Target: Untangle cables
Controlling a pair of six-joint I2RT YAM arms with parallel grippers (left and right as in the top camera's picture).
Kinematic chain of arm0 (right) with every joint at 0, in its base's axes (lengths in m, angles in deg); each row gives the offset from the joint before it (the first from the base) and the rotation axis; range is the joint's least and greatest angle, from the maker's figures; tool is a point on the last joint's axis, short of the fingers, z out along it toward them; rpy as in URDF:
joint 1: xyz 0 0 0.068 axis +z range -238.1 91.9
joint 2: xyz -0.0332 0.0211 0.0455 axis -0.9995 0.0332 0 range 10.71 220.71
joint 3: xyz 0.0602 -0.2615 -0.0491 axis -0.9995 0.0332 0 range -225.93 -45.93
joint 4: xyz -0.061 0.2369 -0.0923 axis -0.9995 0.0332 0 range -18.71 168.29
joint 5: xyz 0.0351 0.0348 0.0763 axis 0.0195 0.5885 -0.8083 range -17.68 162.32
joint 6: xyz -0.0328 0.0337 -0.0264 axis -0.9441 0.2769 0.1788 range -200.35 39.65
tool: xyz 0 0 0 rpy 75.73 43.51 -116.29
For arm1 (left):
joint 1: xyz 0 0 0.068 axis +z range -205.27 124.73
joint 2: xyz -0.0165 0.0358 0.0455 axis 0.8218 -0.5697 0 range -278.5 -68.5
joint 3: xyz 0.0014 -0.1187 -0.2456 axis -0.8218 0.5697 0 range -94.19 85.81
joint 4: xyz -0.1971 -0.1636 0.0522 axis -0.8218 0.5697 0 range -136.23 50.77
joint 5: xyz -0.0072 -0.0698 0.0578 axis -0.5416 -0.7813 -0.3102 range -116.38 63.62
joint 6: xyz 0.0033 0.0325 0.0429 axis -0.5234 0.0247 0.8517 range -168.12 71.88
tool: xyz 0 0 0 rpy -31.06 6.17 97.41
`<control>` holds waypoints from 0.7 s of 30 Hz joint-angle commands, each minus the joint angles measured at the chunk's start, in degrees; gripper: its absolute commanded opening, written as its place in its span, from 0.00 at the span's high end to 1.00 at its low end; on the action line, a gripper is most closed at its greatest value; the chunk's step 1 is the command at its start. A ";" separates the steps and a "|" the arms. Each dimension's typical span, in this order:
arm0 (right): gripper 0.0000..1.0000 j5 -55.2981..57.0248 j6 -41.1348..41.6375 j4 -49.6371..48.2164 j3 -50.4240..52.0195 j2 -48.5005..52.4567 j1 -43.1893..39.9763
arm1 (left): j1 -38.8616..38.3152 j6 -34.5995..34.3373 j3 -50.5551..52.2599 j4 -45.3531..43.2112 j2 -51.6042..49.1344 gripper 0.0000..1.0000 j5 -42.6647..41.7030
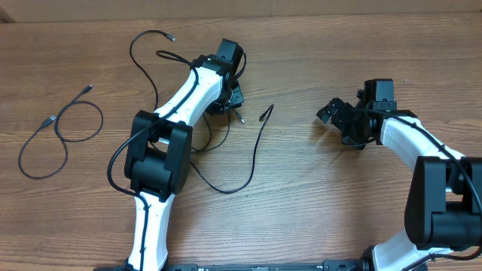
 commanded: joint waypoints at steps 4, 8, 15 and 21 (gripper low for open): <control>0.00 2.91 -0.26 0.70 1.16 1.62 -0.46 | -0.52 -0.72 0.28 0.33 -0.48 0.68 0.96; 0.00 2.91 -0.28 0.70 1.16 1.62 -0.46 | -0.50 -0.11 0.20 0.31 -0.31 0.96 0.81; 0.00 2.91 -0.28 0.70 1.14 1.62 -0.46 | 0.04 1.77 -2.27 1.90 3.39 0.96 0.55; 0.00 2.91 -0.26 0.70 1.14 1.62 -0.46 | 0.57 5.90 -4.68 1.03 11.04 0.96 1.20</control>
